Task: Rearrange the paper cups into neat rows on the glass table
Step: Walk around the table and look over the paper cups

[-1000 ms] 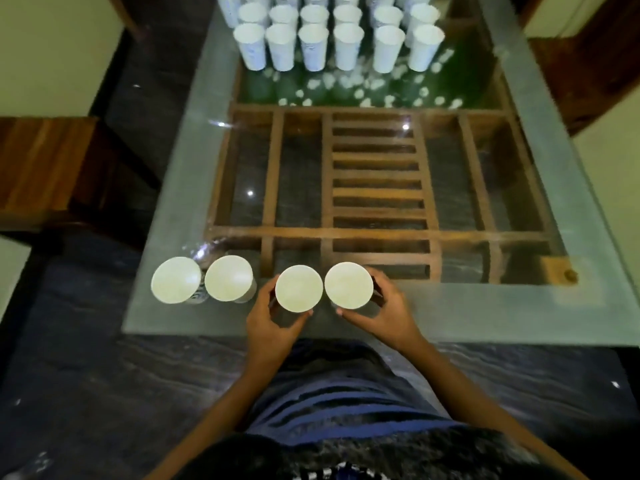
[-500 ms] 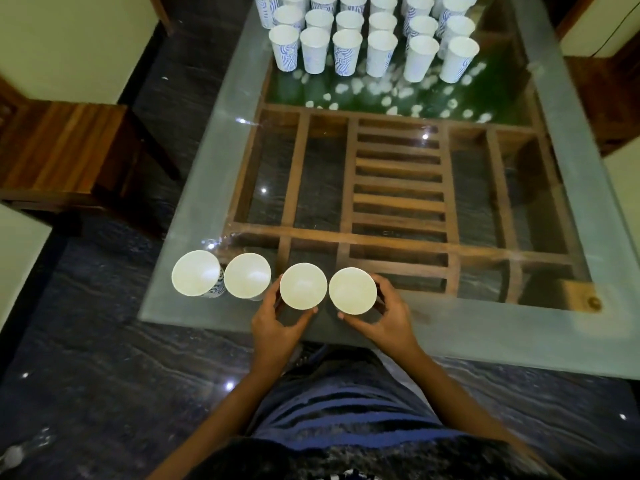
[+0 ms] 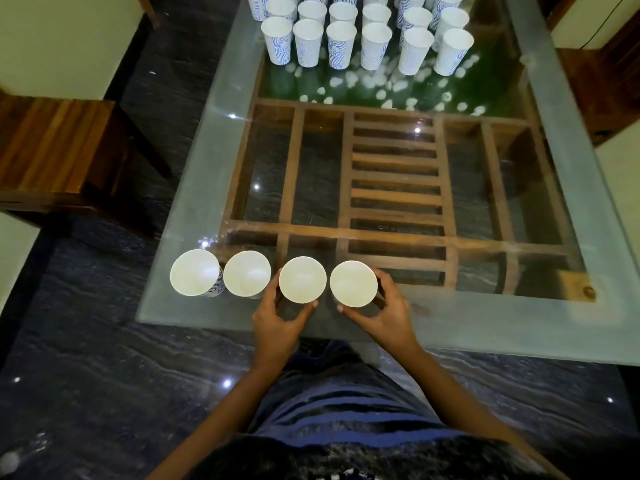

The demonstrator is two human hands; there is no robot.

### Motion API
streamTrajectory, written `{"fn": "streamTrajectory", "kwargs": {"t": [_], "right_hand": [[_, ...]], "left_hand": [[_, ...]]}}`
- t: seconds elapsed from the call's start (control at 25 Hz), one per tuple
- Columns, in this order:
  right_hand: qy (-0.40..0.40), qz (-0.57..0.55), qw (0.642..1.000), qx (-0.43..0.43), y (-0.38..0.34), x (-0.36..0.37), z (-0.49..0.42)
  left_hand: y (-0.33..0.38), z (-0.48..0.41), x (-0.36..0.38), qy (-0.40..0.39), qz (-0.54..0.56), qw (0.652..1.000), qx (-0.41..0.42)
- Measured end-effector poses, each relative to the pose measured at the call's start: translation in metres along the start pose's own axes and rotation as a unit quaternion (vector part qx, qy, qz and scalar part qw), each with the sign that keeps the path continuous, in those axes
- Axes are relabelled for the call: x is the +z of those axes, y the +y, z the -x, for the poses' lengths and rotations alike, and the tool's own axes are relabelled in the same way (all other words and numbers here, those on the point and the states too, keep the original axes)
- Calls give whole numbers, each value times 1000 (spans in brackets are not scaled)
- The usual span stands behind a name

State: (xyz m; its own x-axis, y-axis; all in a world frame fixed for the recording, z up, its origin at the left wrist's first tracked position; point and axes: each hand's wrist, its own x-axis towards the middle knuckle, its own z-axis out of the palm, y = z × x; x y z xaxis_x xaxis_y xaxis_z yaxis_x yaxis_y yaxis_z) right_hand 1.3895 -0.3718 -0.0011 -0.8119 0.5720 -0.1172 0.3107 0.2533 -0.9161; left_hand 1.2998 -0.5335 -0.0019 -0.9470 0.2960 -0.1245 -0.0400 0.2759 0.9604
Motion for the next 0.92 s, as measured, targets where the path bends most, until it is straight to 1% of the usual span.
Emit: {"fn": "streamTrajectory", "kwargs": {"t": [0.32, 0.68, 0.8, 0.92], "right_hand": [[9, 2, 1000, 6, 0, 4, 2], [39, -19, 997, 64, 9, 7, 28], [61, -32, 995, 70, 10, 10, 48], [58, -57, 995, 59, 12, 16, 65]], "left_hand": [[-4, 2, -1, -16, 0, 1000, -7], [-8, 13, -16, -58, 6, 998, -39], [-12, 22, -29, -59, 9, 998, -35], [-18, 32, -39, -43, 6, 999, -33]]}}
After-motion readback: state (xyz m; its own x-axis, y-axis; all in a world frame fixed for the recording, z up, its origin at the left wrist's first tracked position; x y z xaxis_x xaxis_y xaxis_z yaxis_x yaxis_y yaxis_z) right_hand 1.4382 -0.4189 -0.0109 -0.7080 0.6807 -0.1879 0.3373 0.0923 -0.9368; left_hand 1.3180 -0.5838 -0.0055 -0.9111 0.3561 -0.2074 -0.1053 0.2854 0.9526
